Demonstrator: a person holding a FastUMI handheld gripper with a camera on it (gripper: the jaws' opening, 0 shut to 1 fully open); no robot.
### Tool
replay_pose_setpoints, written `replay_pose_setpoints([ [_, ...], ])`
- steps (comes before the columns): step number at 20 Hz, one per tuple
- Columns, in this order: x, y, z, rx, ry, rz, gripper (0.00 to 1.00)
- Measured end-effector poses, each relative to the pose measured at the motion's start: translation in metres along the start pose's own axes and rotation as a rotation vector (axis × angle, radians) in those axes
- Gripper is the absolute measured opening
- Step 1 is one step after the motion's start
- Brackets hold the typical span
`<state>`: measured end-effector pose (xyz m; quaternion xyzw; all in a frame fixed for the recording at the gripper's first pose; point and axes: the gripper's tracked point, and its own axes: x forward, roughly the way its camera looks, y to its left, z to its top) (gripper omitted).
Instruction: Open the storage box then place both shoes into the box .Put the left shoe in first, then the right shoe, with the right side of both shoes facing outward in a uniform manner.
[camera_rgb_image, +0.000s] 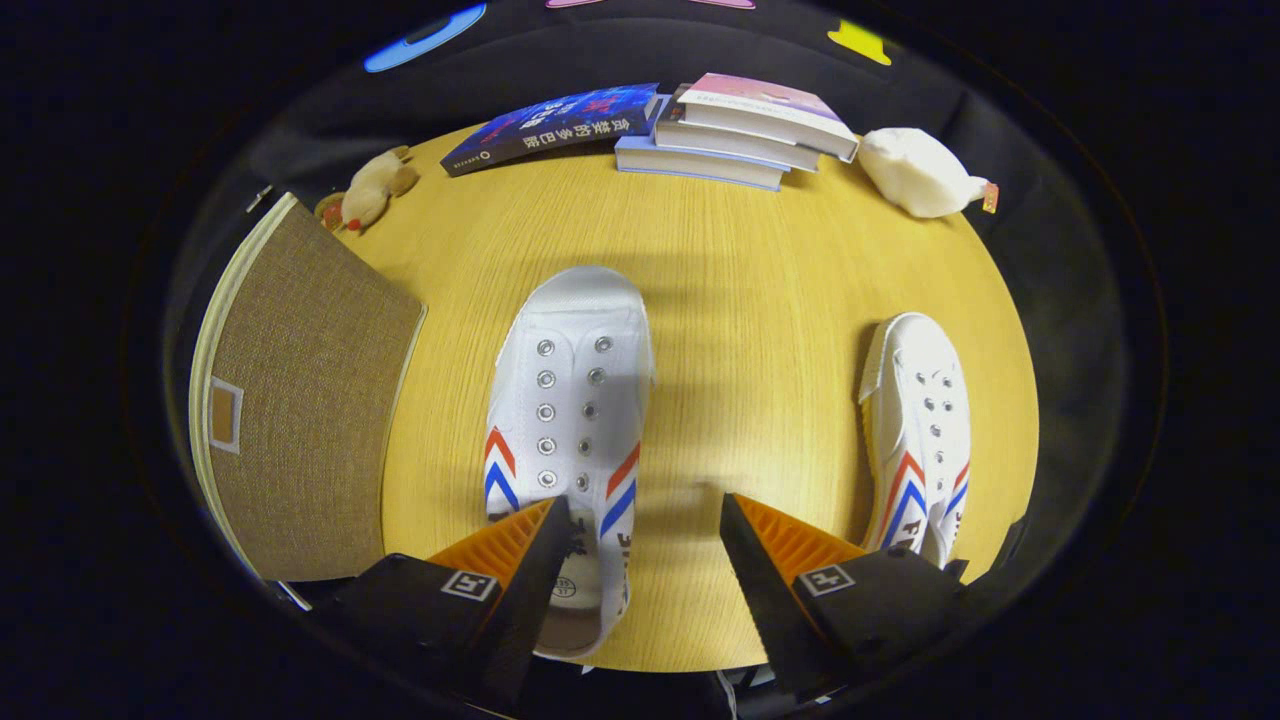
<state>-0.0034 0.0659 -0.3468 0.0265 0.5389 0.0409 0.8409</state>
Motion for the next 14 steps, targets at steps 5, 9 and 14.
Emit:
replay_pose_setpoints([
  [5, 0.005, 0.019, 0.0, 0.047, -0.001, 0.098, 0.51],
  [9, 0.004, 0.013, 0.001, 0.114, -0.02, 0.105, 0.24],
  [14, 0.0, 0.014, 0.003, 0.152, -0.056, 0.163, 0.05],
])
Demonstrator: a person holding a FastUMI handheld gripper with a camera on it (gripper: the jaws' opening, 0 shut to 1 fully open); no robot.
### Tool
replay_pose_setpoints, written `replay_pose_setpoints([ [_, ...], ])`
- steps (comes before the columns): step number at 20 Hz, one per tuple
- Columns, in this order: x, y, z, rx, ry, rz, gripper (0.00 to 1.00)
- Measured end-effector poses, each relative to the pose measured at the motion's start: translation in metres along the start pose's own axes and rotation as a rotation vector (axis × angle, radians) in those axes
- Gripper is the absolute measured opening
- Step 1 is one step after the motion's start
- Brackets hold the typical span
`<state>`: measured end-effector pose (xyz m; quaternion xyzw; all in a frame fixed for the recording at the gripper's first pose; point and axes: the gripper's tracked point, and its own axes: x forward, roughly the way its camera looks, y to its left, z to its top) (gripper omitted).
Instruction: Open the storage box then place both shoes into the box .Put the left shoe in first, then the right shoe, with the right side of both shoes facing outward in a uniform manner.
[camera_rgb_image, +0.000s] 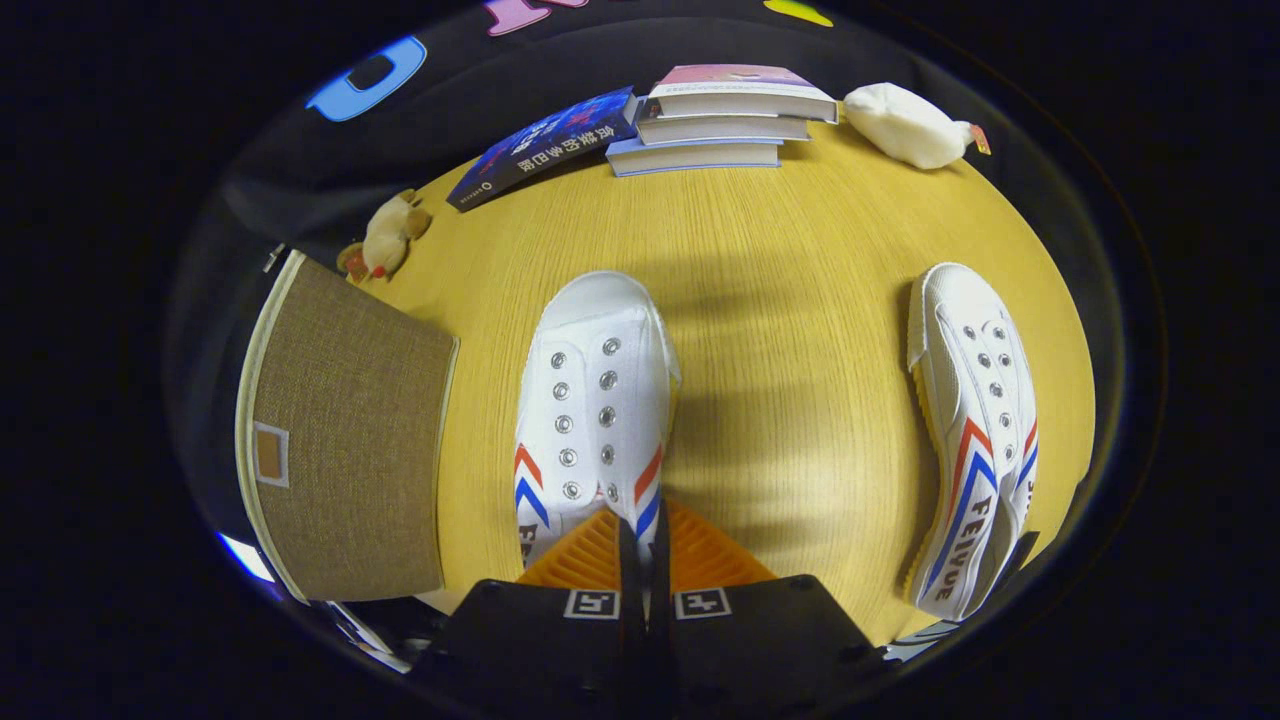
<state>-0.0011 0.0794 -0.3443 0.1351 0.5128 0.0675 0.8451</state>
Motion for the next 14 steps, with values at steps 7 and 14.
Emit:
replay_pose_setpoints([
  [7, -0.061, 0.028, 0.023, -0.018, -0.093, 0.01, 0.05],
  [14, -0.148, 0.082, 0.059, 0.002, -0.251, 0.101, 0.05],
])
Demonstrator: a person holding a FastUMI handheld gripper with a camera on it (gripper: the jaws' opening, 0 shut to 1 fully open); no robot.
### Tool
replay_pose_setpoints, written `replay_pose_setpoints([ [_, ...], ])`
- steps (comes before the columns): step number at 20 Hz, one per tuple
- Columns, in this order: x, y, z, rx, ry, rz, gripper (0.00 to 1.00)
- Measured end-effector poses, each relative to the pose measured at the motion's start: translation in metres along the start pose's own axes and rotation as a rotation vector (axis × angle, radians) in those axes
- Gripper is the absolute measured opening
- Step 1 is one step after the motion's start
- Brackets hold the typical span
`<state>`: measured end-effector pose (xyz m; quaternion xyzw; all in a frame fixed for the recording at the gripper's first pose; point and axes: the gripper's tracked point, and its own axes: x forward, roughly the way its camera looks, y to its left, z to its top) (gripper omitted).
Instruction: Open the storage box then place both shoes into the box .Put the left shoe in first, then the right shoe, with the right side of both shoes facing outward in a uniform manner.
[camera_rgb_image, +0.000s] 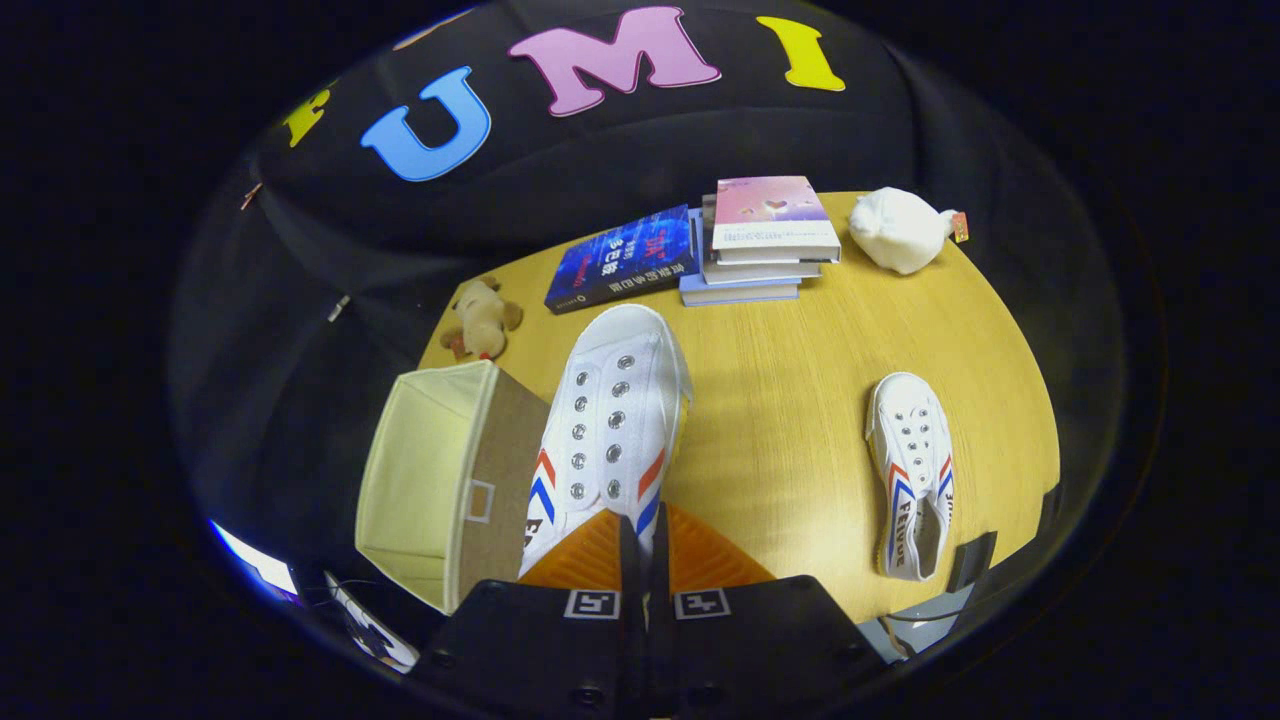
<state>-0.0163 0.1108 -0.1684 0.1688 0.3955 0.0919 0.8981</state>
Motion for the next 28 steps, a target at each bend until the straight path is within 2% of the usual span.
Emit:
replay_pose_setpoints([
  [7, -0.031, 0.11, 0.008, 0.101, -0.052, 0.188, 0.05],
  [10, -0.027, 0.152, 0.0, 0.1, -0.048, 0.27, 0.05],
  [13, -0.009, 0.18, -0.014, 0.09, -0.009, 0.294, 0.05],
  [19, 0.037, 0.215, -0.048, 0.122, 0.067, 0.282, 0.05],
  [24, 0.076, 0.218, -0.067, 0.095, 0.121, 0.203, 0.05],
  [28, 0.106, 0.213, -0.081, 0.086, 0.172, 0.105, 0.05],
])
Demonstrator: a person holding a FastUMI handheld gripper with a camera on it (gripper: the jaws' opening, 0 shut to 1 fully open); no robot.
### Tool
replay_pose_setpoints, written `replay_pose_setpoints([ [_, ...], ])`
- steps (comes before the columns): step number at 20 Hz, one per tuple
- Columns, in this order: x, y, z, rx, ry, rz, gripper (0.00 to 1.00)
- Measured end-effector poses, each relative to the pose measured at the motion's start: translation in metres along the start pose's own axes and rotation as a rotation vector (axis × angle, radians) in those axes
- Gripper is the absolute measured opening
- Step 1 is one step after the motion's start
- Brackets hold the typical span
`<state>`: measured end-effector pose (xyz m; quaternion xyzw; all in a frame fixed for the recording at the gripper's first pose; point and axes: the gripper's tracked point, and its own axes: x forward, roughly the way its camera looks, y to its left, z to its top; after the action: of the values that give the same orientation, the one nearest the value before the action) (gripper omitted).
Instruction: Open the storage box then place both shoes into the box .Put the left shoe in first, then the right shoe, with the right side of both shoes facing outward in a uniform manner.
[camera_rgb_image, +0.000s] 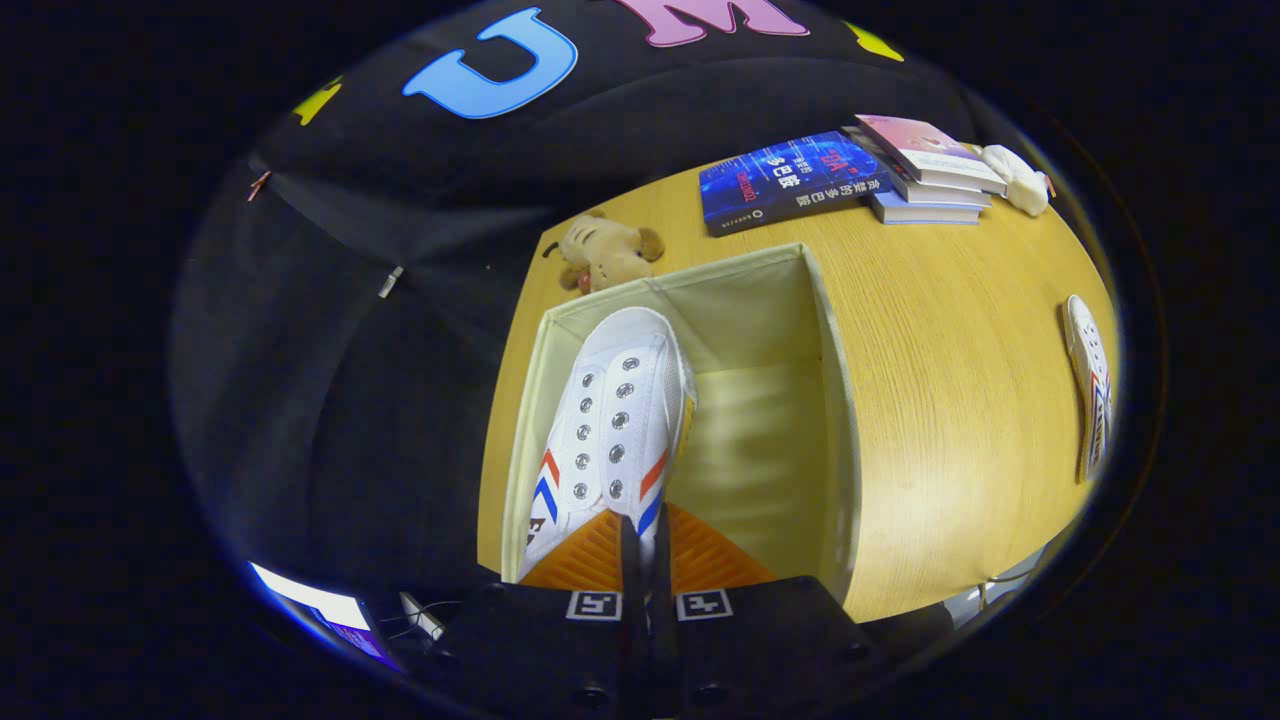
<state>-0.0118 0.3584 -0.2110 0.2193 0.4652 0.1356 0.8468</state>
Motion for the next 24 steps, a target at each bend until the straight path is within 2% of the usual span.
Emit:
replay_pose_setpoints([
  [6, 0.026, -0.008, -0.027, -0.005, 0.099, -0.061, 0.05],
  [8, 0.027, -0.005, -0.033, -0.014, 0.118, -0.039, 0.09],
  [9, 0.025, 0.003, -0.028, -0.008, 0.101, 0.007, 0.14],
  [13, -0.005, 0.01, 0.007, -0.023, 0.006, 0.087, 0.85],
  [15, -0.029, -0.001, 0.019, -0.055, -0.037, 0.088, 0.9],
  [16, -0.04, -0.008, 0.024, -0.076, -0.06, 0.089, 0.97],
  [20, -0.097, -0.06, 0.049, -0.191, -0.16, 0.046, 0.98],
  [24, -0.146, -0.144, 0.074, -0.262, -0.247, -0.063, 0.99],
])
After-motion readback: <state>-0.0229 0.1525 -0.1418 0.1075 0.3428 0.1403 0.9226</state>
